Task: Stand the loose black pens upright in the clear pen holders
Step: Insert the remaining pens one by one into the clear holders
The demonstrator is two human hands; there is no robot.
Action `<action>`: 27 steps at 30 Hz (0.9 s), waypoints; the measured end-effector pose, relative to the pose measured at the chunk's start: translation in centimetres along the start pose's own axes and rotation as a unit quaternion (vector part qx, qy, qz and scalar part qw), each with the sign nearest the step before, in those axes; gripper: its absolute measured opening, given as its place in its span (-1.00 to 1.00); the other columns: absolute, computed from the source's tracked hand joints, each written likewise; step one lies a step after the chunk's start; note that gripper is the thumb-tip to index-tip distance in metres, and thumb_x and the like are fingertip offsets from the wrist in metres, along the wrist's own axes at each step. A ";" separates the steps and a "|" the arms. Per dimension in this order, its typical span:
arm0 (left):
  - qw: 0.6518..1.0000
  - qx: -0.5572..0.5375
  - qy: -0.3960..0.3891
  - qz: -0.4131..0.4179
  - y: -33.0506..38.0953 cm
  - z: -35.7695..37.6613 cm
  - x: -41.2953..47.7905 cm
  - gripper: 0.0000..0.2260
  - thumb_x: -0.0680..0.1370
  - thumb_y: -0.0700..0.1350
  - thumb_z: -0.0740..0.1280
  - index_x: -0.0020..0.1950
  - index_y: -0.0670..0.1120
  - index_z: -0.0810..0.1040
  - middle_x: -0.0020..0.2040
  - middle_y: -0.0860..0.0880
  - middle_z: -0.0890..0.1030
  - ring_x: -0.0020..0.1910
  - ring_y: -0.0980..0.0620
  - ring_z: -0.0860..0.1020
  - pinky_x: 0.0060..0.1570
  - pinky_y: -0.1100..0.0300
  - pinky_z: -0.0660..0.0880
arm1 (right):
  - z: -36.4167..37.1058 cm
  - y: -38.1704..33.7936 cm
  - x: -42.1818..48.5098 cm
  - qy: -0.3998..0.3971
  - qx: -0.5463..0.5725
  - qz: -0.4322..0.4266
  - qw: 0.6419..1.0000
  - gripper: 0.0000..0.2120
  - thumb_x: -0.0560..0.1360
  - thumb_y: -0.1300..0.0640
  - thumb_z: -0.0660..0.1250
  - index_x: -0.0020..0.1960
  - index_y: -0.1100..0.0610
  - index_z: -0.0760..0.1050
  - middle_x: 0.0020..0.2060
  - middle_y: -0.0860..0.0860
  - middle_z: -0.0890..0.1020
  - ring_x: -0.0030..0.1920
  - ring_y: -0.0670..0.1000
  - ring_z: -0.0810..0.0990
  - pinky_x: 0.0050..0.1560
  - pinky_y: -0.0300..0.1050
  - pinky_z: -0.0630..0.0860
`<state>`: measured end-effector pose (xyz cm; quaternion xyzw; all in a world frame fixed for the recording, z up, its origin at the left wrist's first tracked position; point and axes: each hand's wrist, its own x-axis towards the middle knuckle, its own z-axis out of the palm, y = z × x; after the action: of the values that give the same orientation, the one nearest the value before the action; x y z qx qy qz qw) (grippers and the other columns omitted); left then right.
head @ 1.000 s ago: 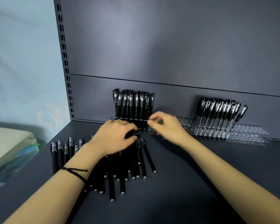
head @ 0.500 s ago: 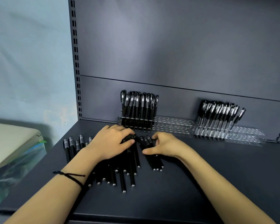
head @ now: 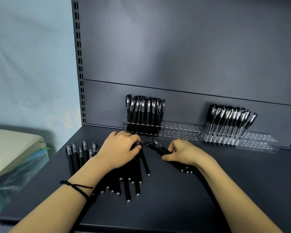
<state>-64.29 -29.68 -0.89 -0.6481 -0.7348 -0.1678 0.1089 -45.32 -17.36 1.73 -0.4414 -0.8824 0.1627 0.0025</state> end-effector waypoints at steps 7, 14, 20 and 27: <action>0.998 -0.032 0.022 -0.053 1.4 -1.2 2.9 -0.77 0.60 0.05 0.18 0.06 0.02 0.60 -0.04 0.06 0.63 0.02 0.03 0.54 0.04 0.13 0.36 | -0.1 0.2 -0.6 -0.046 -0.126 -0.042 0.990 -0.60 0.62 -0.17 0.10 0.20 0.15 0.36 0.05 0.04 0.53 0.04 0.06 0.53 -0.11 -0.07 0.43; 0.983 -0.094 0.084 -0.136 3.3 -0.7 4.0 -0.79 0.58 -0.05 0.19 -0.09 -0.08 0.59 -0.26 -0.01 0.61 -0.24 -0.03 0.55 -0.36 0.23 0.33 | 0.5 -0.1 -1.0 -0.036 -0.134 -0.055 0.989 -0.75 0.67 -0.07 0.00 0.14 0.12 0.21 -0.04 0.02 0.51 0.01 0.08 0.53 -0.16 -0.06 0.37; 0.943 -0.265 0.071 -0.188 2.8 0.5 3.5 -0.69 0.61 0.02 0.21 -0.23 -0.07 0.60 -0.34 -0.02 0.64 -0.33 -0.02 0.59 -0.24 0.12 0.52 | 0.4 0.8 -0.1 0.031 0.049 -0.046 0.997 -0.78 0.67 -0.03 0.02 0.14 0.12 0.25 -0.02 0.03 0.53 -0.02 0.07 0.55 0.00 0.02 0.52; 0.828 -0.505 0.037 -0.239 3.6 -0.2 3.5 -0.54 0.62 0.16 0.17 -0.11 -0.15 0.68 -0.26 -0.02 0.71 -0.27 0.10 0.64 -0.33 0.31 0.46 | 1.1 -0.3 0.0 0.012 0.440 -0.104 0.892 -0.90 0.65 0.04 0.14 0.04 -0.04 0.44 -0.30 -0.09 0.49 -0.32 -0.13 0.43 -0.26 -0.26 0.39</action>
<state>-61.23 -26.16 0.96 -0.4103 -0.6745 -0.5605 -0.2501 -45.69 -17.80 0.81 -0.3031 -0.7613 0.5276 0.2240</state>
